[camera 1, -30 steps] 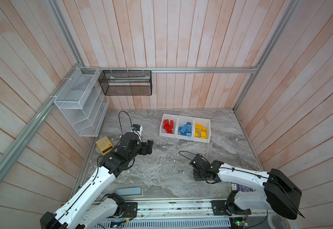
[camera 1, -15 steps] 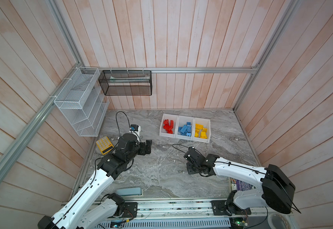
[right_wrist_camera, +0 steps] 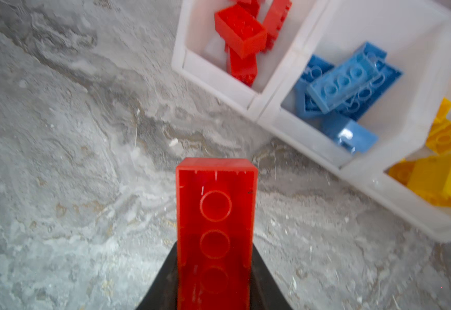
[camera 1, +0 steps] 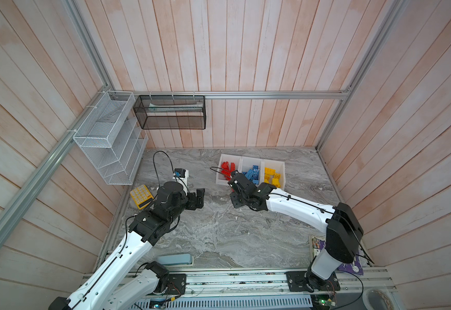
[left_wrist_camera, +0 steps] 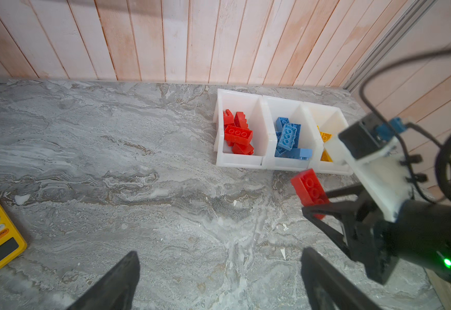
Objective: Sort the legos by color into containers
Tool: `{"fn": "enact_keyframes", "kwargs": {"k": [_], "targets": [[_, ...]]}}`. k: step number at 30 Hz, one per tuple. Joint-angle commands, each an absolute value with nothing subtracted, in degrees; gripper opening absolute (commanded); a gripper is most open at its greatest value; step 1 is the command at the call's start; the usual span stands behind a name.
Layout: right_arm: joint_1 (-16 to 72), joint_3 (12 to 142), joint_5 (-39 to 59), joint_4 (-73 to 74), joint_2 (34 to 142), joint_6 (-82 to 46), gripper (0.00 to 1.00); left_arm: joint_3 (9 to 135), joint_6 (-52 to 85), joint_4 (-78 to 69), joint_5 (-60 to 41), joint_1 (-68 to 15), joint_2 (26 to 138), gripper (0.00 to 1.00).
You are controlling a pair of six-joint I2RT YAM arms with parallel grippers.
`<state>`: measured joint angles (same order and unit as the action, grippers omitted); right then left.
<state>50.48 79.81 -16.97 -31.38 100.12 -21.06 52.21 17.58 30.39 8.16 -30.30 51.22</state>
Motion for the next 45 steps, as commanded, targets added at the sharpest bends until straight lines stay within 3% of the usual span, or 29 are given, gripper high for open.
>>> {"fn": "enact_keyframes", "kwargs": {"k": [1,20,28,31,36,40,45], "targets": [[47.14,86.42,-15.99,-32.18,105.24,-16.26,0.24,50.99,17.50,29.52,9.56,-30.41,50.22,0.95],[36.07,119.61,-4.85,-36.08,130.82,-11.17,0.24,50.85,17.06,29.27,8.99,-30.40,53.97,0.95],[34.62,122.18,-5.34,-36.54,134.52,-11.31,0.27,51.03,16.71,29.36,8.97,-30.11,54.99,0.95],[34.33,122.77,-5.35,-36.19,134.83,-11.27,0.34,51.08,16.65,29.27,8.89,-29.95,55.33,0.95],[34.23,123.02,-6.61,-35.13,134.06,-11.93,0.53,51.10,16.67,29.41,9.35,-29.73,55.66,0.95],[34.10,122.09,-8.73,-33.96,131.66,-12.47,0.62,51.07,16.88,29.51,10.31,-29.79,55.65,0.95],[34.10,109.79,-12.18,-23.94,119.48,-13.06,0.71,52.20,17.38,29.50,13.67,-29.55,55.47,0.96]]}}
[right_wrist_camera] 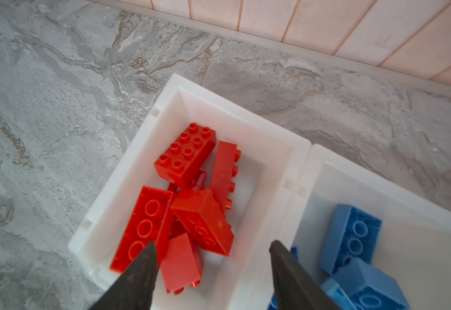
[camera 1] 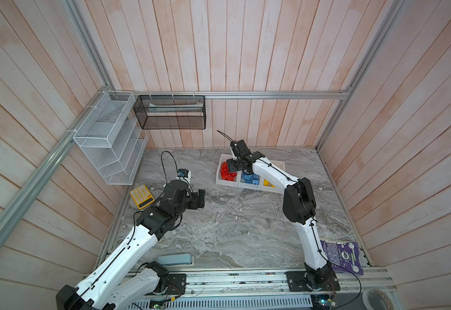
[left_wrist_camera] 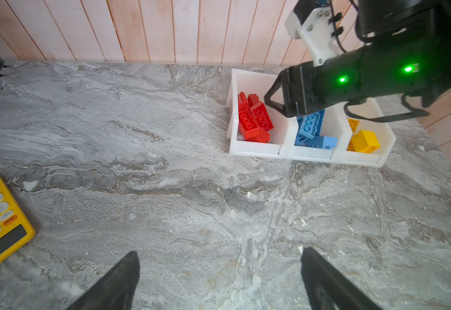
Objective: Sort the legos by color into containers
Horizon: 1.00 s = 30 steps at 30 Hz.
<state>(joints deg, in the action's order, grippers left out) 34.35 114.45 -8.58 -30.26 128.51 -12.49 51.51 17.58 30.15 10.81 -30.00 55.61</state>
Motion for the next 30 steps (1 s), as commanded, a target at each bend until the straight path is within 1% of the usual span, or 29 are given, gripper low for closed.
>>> {"fn": "enact_keyframes", "kwargs": {"k": [1,3,7,11,13,14,16,19,22,25,27,30], "targets": [[34.10,106.10,-12.95,-21.43,116.37,-13.18,0.73,52.36,17.57,29.55,14.41,-29.53,55.15,0.97],[34.10,96.99,-15.43,-15.03,108.21,-12.92,0.79,52.18,18.16,29.40,16.40,-29.49,53.84,0.98],[33.61,79.04,-21.69,-5.33,92.24,-13.41,1.00,51.02,18.46,27.39,21.26,-29.53,50.38,1.00],[30.00,63.14,-26.10,-1.02,76.48,-15.77,1.00,50.89,19.68,26.15,27.52,-29.40,47.55,1.00],[28.29,54.99,-30.32,1.26,68.87,-15.79,1.00,50.49,21.12,26.86,32.01,-29.27,45.90,1.00],[27.86,50.86,-34.31,2.62,65.04,-15.05,1.00,49.74,21.27,26.85,33.22,-28.97,44.58,1.00],[27.54,43.36,-43.36,5.77,58.73,-14.85,1.00,46.54,20.30,24.56,33.49,-28.18,40.75,1.00],[26.69,30.93,-49.23,16.45,51.06,-10.51,1.00,38.85,18.20,18.12,32.49,-26.30,34.13,1.00],[24.82,20.28,-49.88,28.45,48.96,-7.22,1.00,29.26,17.80,11.18,31.36,-24.50,29.84,1.00],[21.96,16.07,-49.81,34.27,52.47,-8.52,1.00,20.87,18.09,2.66,33.45,-23.01,29.82,1.00],[20.85,14.43,-52.03,39.79,56.48,-9.21,1.00,16.54,15.91,-5.69,34.46,-20.59,32.85,1.00],[18.96,12.30,-53.44,51.37,64.70,-8.04,1.00,15.19,17.58,-13.69,28.35,-12.32,41.93,1.00]]}}
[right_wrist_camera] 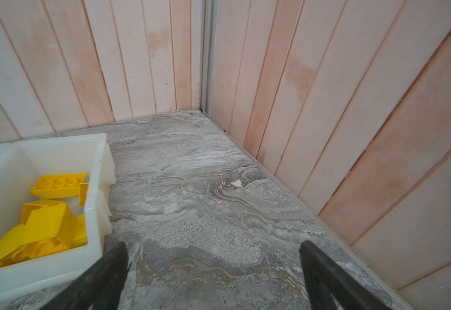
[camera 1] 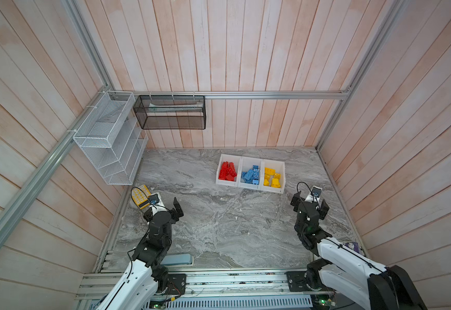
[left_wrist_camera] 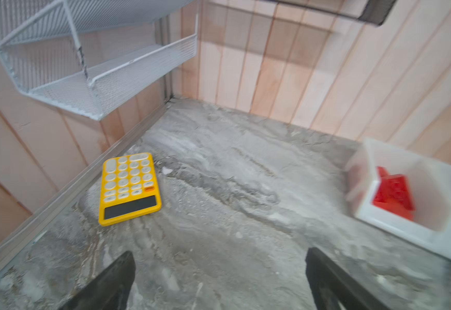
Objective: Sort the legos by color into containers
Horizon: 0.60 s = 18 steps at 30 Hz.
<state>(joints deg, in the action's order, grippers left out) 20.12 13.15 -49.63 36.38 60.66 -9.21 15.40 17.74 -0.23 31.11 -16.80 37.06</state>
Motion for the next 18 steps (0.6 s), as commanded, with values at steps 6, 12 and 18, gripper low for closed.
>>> {"fn": "enact_keyframes", "kwargs": {"k": [6,12,18], "targets": [[16.86,10.83,-50.62,67.75,77.82,-6.12,1.00,17.17,9.33,-32.42,25.92,-7.60,63.09,1.00],[10.54,6.36,-39.96,82.02,82.44,-4.66,1.00,16.39,10.89,-48.95,16.49,-1.66,76.41,1.00],[8.32,7.21,-31.37,78.78,81.94,-4.74,0.99,21.25,3.08,-49.21,5.66,0.44,81.89,1.00]]}}
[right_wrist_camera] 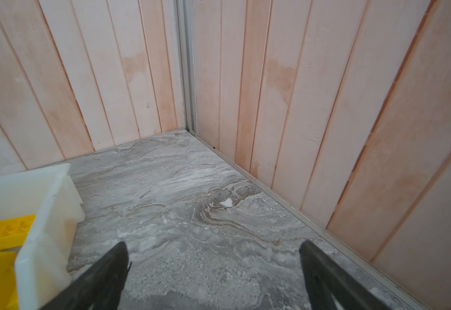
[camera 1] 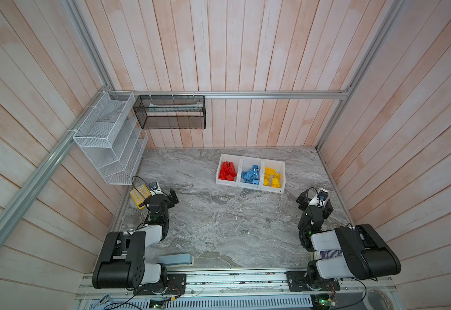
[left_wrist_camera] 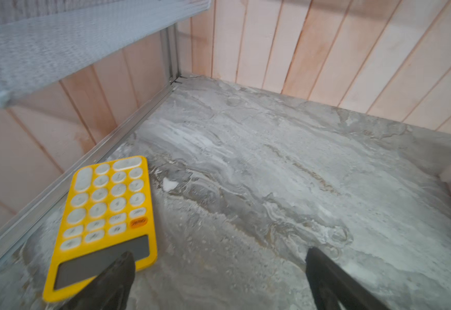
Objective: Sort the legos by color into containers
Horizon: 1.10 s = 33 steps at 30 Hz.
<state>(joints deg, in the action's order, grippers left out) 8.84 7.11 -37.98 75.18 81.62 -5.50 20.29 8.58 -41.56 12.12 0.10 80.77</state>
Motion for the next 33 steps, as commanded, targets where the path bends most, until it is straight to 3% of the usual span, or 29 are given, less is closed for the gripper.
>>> {"fn": "enact_keyframes", "kwargs": {"k": [1,6,7,11,33], "targets": [[8.19,6.92,-29.66,80.12,82.47,-3.81,0.99,20.07,2.62,-52.72,5.40,0.57,82.80,1.00],[7.72,8.74,-20.65,84.72,89.83,0.59,1.00,16.38,1.36,-64.57,0.38,1.22,88.94,1.00],[7.33,9.95,-19.71,80.17,88.59,-0.44,1.00,16.50,1.24,-63.68,0.39,1.14,88.36,1.00],[3.55,11.93,-13.70,75.30,88.17,-2.99,1.00,15.66,0.81,-65.26,5.61,-0.69,88.46,1.00],[3.55,11.88,-13.64,74.96,87.98,-2.99,1.00,16.35,1.68,-63.54,5.27,0.00,88.22,1.00]]}}
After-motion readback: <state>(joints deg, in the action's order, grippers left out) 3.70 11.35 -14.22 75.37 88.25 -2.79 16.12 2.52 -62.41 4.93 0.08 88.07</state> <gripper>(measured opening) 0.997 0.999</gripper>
